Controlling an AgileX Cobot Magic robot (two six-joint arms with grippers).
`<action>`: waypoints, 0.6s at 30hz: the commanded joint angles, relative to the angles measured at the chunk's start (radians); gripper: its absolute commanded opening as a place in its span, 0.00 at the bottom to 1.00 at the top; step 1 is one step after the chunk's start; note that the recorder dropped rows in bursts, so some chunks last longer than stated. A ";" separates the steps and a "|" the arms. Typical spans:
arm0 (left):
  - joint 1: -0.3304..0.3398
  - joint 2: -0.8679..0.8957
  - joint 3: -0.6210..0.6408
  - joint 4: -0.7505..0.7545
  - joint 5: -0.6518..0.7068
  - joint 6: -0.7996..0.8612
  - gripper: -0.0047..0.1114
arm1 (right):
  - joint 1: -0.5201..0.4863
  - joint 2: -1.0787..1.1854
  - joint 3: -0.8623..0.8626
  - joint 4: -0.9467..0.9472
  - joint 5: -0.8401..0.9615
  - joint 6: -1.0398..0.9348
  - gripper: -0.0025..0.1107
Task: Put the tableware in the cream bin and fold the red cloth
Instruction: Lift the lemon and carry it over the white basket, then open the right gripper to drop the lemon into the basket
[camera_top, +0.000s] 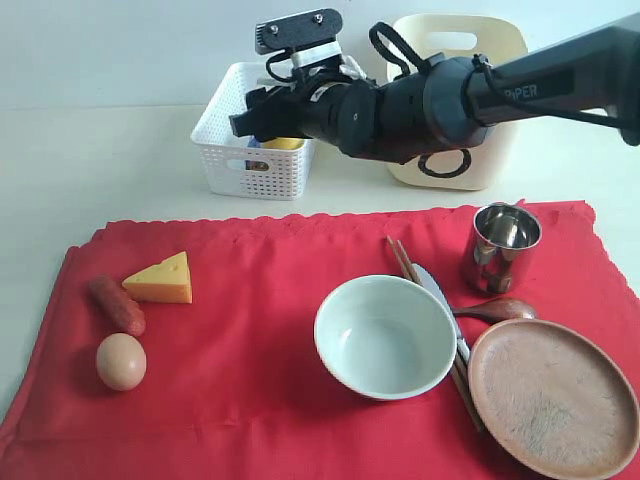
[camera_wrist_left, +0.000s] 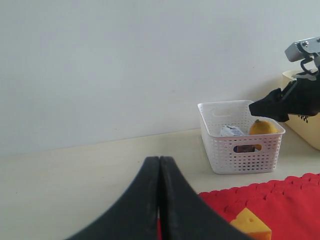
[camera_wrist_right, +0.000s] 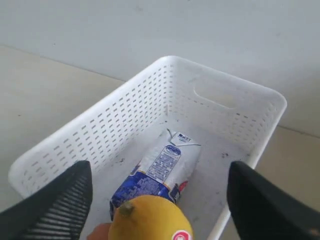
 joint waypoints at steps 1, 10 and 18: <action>-0.004 -0.006 0.003 0.000 0.001 0.002 0.04 | -0.005 -0.051 -0.002 -0.002 0.068 -0.001 0.66; -0.004 -0.006 0.003 0.000 0.001 -0.002 0.04 | -0.005 -0.215 -0.002 -0.029 0.336 -0.121 0.66; -0.004 -0.006 0.003 0.000 0.001 0.000 0.04 | 0.017 -0.311 -0.002 -0.029 0.569 -0.212 0.66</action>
